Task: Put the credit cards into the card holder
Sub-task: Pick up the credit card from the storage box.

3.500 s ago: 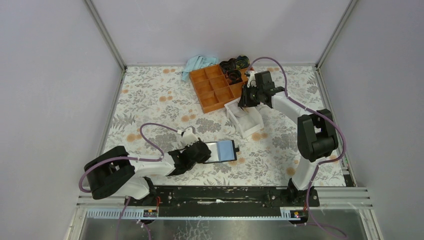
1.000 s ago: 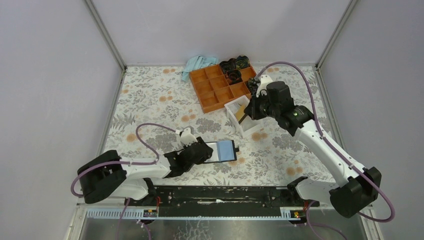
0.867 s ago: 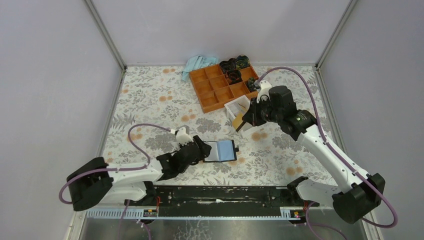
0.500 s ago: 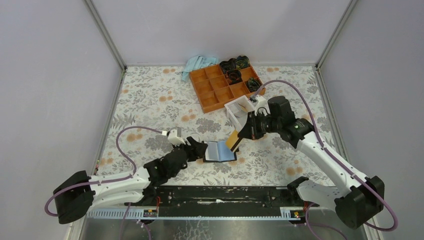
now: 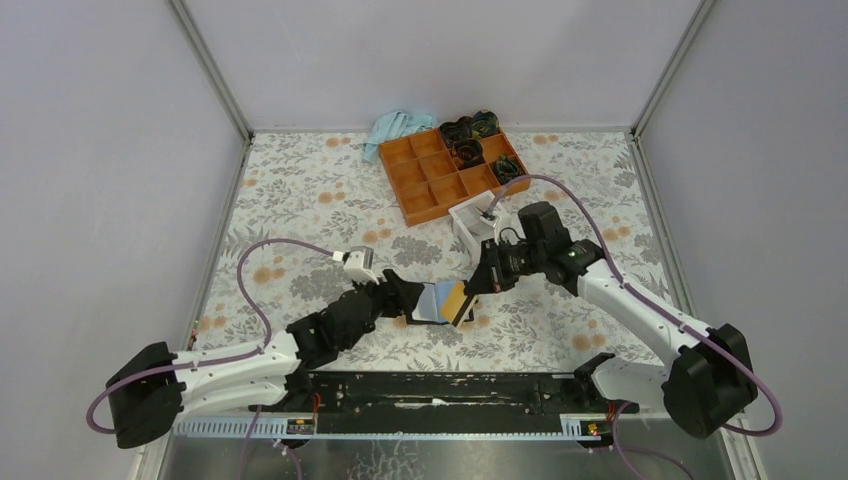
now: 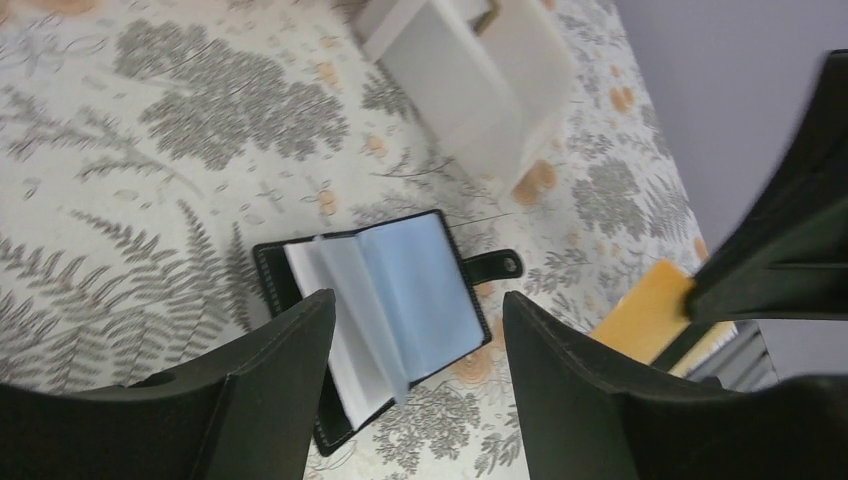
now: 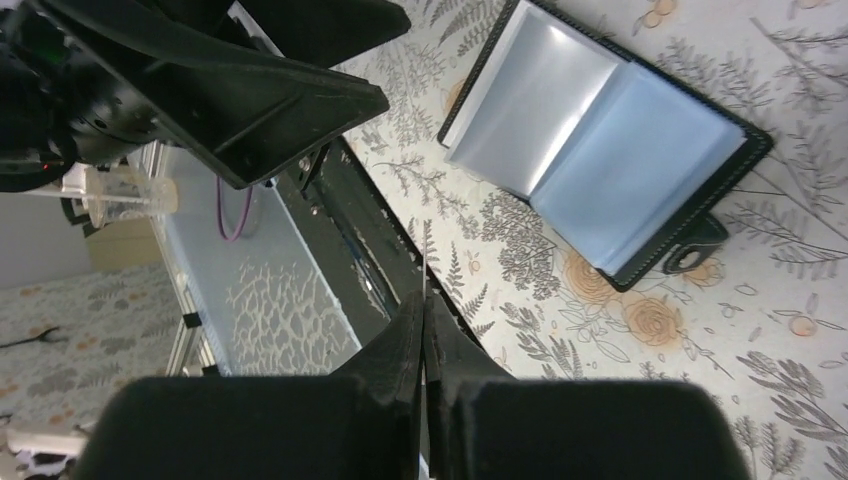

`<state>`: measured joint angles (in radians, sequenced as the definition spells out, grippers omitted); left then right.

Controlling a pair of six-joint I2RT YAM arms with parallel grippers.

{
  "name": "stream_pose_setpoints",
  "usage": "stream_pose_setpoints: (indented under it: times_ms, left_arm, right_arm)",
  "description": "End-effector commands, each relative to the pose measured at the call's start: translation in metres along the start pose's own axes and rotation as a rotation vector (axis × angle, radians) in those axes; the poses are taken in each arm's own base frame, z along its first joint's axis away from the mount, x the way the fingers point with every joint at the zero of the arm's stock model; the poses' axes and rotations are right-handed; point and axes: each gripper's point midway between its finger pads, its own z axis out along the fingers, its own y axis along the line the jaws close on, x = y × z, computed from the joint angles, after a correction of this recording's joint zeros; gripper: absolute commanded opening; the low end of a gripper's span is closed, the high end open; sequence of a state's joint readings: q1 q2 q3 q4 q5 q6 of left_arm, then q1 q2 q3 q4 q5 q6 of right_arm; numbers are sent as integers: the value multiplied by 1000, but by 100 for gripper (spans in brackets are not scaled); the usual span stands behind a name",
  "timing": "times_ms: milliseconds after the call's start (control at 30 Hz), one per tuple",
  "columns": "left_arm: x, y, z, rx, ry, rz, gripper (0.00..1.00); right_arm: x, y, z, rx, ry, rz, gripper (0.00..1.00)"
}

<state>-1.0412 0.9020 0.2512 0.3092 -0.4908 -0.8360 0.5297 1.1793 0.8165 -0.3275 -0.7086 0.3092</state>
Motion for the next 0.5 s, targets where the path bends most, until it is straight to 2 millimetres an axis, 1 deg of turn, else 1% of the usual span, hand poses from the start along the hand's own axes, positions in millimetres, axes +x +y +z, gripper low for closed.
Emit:
stream_pose_setpoints:
  times_ms: [0,133,233,300,467]
  left_arm:
    - [-27,-50,-6,188,-49,51,70]
    - [-27,-67,-11,277,-23,85,71]
    - [-22,-72,-12,310,1,97,71]
    - [-22,-75,-14,335,8,99,74]
    - [-20,-84,-21,451,35,89,76]
  right_arm:
    - [-5,24,5,-106,20,-52,0]
    - [-1,31,11,-146,50,-58,0]
    - [-2,37,12,-189,53,-60,0]
    - [-2,40,13,-214,58,-59,0]
    - [-2,43,17,-253,71,-52,0]
